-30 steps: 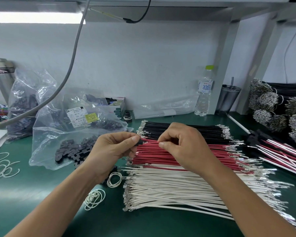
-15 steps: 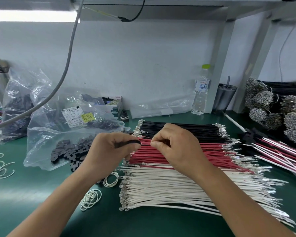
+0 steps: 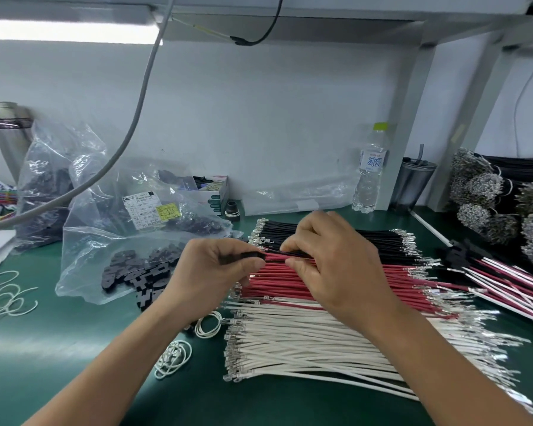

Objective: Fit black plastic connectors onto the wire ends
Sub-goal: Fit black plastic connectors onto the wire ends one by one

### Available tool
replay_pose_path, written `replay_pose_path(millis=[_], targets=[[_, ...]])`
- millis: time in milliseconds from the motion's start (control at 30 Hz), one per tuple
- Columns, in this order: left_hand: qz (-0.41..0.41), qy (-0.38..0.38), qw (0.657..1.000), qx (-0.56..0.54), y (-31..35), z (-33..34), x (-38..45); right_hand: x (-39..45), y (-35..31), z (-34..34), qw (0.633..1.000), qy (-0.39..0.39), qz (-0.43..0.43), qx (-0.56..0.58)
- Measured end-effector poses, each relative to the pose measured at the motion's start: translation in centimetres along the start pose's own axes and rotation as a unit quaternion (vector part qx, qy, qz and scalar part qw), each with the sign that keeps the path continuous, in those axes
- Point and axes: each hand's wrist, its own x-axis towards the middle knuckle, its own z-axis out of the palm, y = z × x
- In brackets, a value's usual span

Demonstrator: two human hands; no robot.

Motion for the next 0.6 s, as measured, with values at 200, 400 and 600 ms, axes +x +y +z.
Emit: replay_pose_path(millis=[200, 400, 600], targets=[[-0.016, 0.027, 0.999, 0.013, -0.8, -0.1, 0.1, -2.0, -1.8, 2.1, 0.983, -0.174, 0.037, 0.037], [-0.019, 0.028, 0.999, 0.017, -0.8, -0.3, 0.3, -1.5, -1.6, 2.7, 0.974, -0.199, 0.074, 0.08], [-0.041, 0.03, 0.999, -0.012, -1.0, -0.6, 0.4, -1.7, -1.2, 2.5, 0.969, -0.217, 0.065, 0.096]])
